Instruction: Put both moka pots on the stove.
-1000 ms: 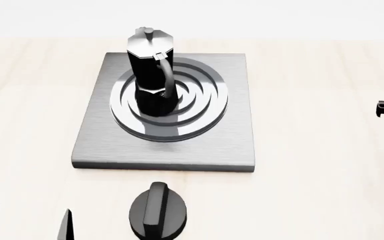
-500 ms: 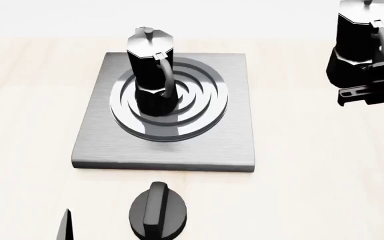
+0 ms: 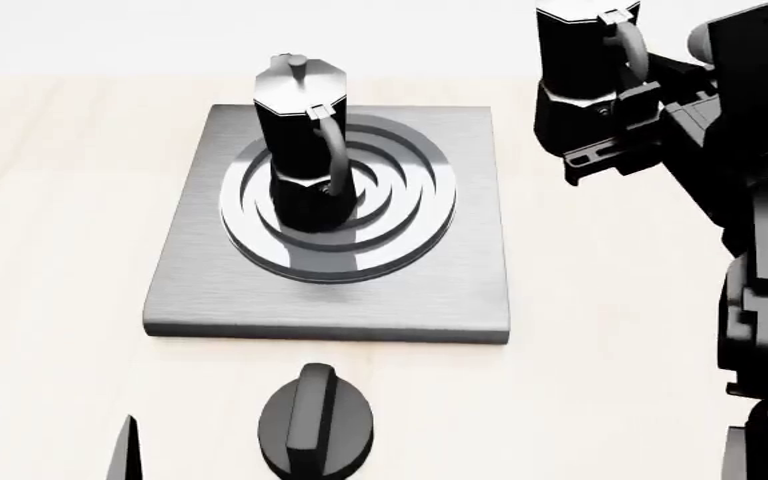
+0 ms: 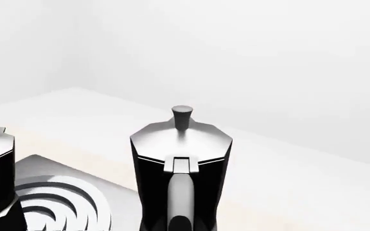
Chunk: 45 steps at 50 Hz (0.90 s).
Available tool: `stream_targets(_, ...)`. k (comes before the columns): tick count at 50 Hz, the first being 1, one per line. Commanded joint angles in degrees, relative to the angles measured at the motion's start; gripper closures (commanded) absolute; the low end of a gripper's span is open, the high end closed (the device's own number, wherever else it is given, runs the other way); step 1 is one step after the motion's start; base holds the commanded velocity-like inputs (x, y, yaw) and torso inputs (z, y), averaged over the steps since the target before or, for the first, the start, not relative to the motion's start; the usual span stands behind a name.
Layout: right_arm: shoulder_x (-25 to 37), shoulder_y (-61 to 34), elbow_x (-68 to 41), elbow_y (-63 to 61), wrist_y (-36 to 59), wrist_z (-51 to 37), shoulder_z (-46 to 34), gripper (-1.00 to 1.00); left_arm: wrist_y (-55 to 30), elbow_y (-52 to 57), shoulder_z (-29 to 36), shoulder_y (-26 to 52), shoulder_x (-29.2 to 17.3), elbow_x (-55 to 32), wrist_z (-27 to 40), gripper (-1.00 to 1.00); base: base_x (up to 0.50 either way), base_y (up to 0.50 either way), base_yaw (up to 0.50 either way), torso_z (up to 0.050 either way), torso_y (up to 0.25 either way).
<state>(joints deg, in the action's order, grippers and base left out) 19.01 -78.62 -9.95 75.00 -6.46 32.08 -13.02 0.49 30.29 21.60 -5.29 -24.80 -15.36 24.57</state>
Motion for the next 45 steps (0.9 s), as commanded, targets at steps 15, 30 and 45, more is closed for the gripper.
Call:
stream_targets(15,-8.53,-0.35,6.18,-0.03,-0.62,0.92,13.2,1.0,0.15,0.03,-0.33,-0.04,-0.43,-0.47,0.45,-1.0,0.0,0.0,0.0,0.0,0.001)
stream_targets(30,-11.1,2.54,8.08,-0.03,-3.99,0.06,17.97,1.0,0.39,-0.32,-0.12,0.07,-0.48,-0.54,0.42,-1.0,0.0,0.0,0.0,0.0,0.001)
stream_targets(45,-13.13,5.08,9.54,-0.03,-7.22,-1.36,19.02,1.0,0.57,-0.56,0.09,0.17,-0.51,-0.54,0.53,-1.0,0.0,0.0,0.0,0.0,0.001)
